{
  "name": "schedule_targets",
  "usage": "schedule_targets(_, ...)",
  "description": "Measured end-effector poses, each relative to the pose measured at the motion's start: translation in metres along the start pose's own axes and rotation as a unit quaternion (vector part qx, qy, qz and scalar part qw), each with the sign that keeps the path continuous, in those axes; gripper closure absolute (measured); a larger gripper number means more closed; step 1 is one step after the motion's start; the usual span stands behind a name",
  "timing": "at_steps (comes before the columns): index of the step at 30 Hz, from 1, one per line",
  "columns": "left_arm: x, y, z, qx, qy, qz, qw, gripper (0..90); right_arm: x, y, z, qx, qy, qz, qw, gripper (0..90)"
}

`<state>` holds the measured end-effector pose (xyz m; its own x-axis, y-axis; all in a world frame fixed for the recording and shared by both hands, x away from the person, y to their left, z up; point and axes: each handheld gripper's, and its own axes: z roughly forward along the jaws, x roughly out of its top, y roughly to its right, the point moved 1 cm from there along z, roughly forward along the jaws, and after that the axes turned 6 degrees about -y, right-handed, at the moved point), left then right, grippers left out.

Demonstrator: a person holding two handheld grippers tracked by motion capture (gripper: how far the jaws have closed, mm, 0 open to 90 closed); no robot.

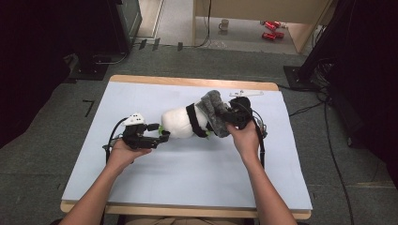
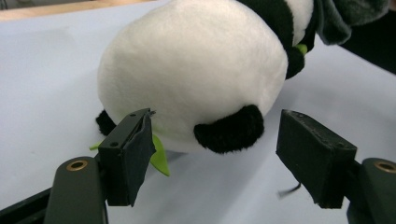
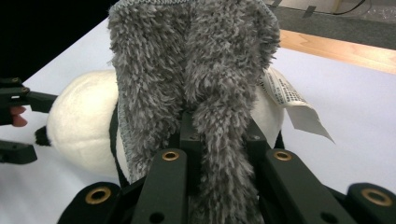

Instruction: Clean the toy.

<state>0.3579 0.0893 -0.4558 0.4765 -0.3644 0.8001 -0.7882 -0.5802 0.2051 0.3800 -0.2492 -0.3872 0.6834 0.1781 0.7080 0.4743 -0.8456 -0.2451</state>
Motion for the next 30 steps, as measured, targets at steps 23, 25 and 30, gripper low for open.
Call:
schedule_targets(23, 0.010, -0.009, 0.037, 0.053, 0.017, -0.056, 0.9969, 47.1, 0.004, 0.006, 0.003, 0.010, 0.017, 0.024, 0.9995, 76.5)
schedule_targets(25, 0.010, -0.006, 0.036, 0.057, 0.010, -0.045, 0.9973, 54.3, 0.004, 0.004, 0.001, 0.010, 0.017, 0.021, 0.9996, 76.5)
schedule_targets(30, 0.013, -0.002, 0.031, 0.028, 0.008, -0.043, 0.9986, 63.5, 0.003, 0.001, -0.007, 0.008, 0.016, 0.018, 0.9997, 76.9)
